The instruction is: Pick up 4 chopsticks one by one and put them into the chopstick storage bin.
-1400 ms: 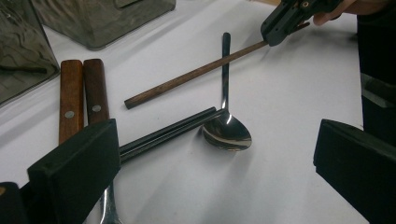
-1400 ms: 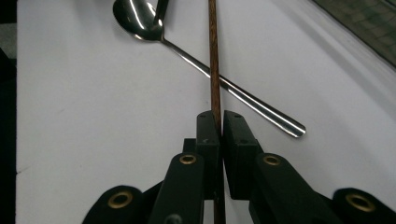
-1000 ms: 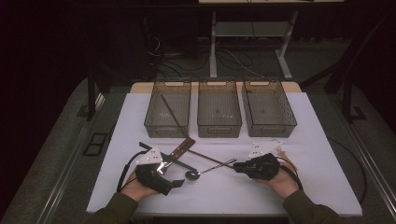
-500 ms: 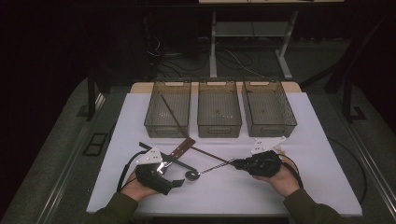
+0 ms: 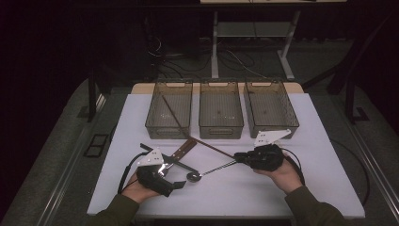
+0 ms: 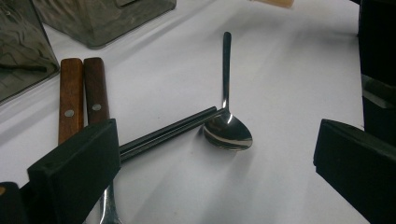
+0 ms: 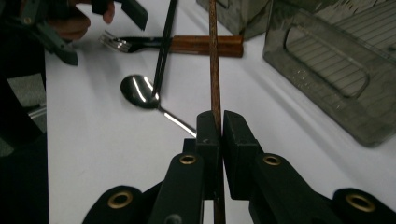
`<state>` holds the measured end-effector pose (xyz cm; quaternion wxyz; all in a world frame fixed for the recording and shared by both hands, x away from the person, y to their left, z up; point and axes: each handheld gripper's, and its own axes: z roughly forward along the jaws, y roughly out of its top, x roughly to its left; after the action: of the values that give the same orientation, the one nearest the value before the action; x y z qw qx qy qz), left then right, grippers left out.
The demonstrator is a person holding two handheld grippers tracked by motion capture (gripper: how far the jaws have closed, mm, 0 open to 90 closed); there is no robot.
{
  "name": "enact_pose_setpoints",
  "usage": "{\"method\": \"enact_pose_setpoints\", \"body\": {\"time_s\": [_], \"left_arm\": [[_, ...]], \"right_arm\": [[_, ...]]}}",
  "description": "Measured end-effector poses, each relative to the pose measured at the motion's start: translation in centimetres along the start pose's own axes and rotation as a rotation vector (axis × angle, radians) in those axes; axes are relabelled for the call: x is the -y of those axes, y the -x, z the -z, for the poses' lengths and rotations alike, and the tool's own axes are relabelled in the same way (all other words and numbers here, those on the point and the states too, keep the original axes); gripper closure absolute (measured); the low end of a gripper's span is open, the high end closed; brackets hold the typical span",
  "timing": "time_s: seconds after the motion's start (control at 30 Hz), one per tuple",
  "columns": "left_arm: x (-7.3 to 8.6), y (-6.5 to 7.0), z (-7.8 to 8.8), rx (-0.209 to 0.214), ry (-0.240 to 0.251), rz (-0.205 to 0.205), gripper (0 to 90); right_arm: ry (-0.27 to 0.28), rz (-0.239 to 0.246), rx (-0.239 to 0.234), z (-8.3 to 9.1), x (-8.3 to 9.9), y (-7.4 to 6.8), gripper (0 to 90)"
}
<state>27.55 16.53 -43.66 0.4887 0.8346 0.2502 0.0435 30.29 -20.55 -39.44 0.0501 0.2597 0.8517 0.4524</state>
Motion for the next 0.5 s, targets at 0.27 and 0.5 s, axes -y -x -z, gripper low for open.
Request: {"method": "enact_pose_setpoints", "body": {"time_s": [0.27,0.5], "left_arm": [[0.0,-0.1,0.1,0.001,0.002,-0.007,0.0],[0.0,-0.1,0.0,0.002,0.007,-0.003,0.0]], "right_arm": [[0.023,-0.012,0.015,-0.6,-1.4,0.5,85.2],[0.017,-0.023,0.052,-0.9,-2.3,0.7,85.1]]}}
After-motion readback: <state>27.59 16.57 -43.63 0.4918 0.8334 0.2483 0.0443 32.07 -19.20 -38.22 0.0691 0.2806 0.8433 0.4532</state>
